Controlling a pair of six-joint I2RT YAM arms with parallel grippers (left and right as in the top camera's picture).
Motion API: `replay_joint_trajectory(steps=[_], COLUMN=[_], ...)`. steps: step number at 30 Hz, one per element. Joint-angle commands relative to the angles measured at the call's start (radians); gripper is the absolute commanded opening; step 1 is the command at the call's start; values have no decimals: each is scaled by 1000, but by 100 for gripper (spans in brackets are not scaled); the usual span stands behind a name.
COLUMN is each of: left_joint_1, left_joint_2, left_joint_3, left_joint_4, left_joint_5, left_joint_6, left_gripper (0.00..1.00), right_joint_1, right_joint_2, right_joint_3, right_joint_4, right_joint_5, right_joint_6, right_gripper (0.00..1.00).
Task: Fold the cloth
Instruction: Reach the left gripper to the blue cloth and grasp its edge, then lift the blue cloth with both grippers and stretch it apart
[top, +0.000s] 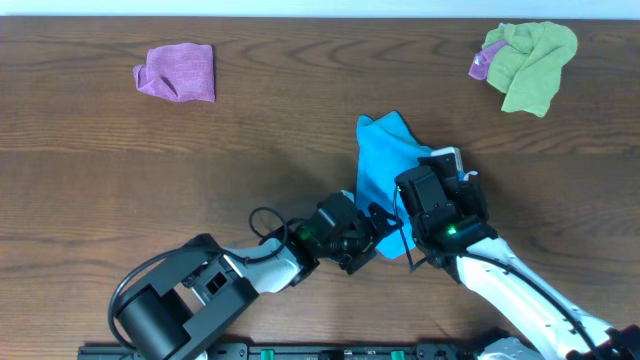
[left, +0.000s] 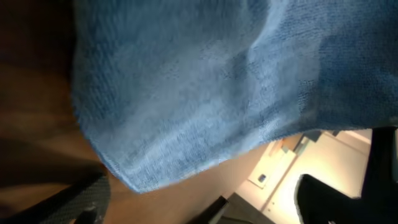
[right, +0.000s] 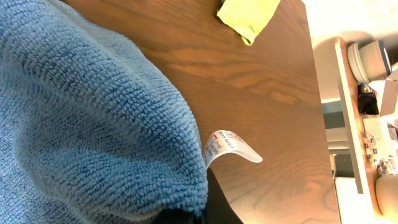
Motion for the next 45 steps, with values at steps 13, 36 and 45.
replay_joint_trajectory(steps=[13, 36, 45], left_joint_1=[0, 522, 703], left_joint_2=[64, 64, 64], left_joint_3=[7, 102, 211], left_joint_4=[-7, -15, -14], left_joint_5=[-76, 482, 640], left_joint_6=[56, 365, 372], left_gripper=[19, 6, 6], right_joint_1=[8, 48, 76], right_joint_2=[0, 0, 0], right_joint_3=[20, 19, 20], right_joint_4=[3, -39, 80], right_joint_5=[19, -133, -163], right_joint_6=[0, 72, 38], right_gripper=[1, 1, 1])
